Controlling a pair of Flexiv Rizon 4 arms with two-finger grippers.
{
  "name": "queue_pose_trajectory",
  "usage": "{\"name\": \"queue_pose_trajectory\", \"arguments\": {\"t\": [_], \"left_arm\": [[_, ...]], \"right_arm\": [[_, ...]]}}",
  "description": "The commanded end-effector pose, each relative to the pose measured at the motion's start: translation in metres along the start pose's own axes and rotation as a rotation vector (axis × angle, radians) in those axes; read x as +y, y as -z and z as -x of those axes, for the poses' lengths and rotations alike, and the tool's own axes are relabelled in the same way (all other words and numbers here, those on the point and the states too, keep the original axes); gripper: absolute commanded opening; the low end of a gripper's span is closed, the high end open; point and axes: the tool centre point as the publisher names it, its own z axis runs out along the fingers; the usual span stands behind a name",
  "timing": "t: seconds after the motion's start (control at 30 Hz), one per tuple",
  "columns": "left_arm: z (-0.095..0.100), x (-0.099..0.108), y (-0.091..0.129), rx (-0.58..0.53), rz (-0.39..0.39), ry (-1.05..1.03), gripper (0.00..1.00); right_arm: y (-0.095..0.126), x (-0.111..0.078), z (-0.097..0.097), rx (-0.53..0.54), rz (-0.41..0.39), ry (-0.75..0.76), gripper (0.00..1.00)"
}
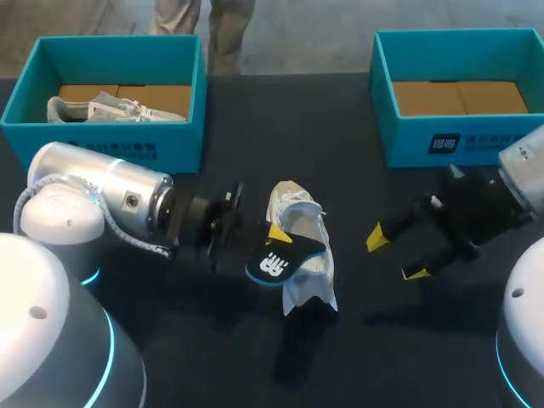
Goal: Take the shoe out of the shoebox, open the shoe tongue, remove and reinsert the insole, then place the shoe into the shoebox
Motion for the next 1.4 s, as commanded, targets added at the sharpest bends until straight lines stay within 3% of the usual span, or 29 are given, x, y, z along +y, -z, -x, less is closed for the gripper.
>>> {"name": "queue_pose_trajectory", "arguments": {"t": [0.03,0.43,1.4], "left_arm": [[-0.009,-0.003,-0.006,-0.012,0.003,0.003,0.0],[-0.026,-0.015,-0.009,-0.097,0.032,0.038,0.0],[-0.043,-0.014,-0.018,-0.171,0.028,-0.025,0.0]], "right_arm": [[-0.005,-0.005,0.002,0.002,0.005,0.015,1.0],[-0.006,-0.022,0.013,0.025,0.01,0.066,1.0],[-0.014,-0.025,0.021,0.073,0.023,0.063,1.0]]}}
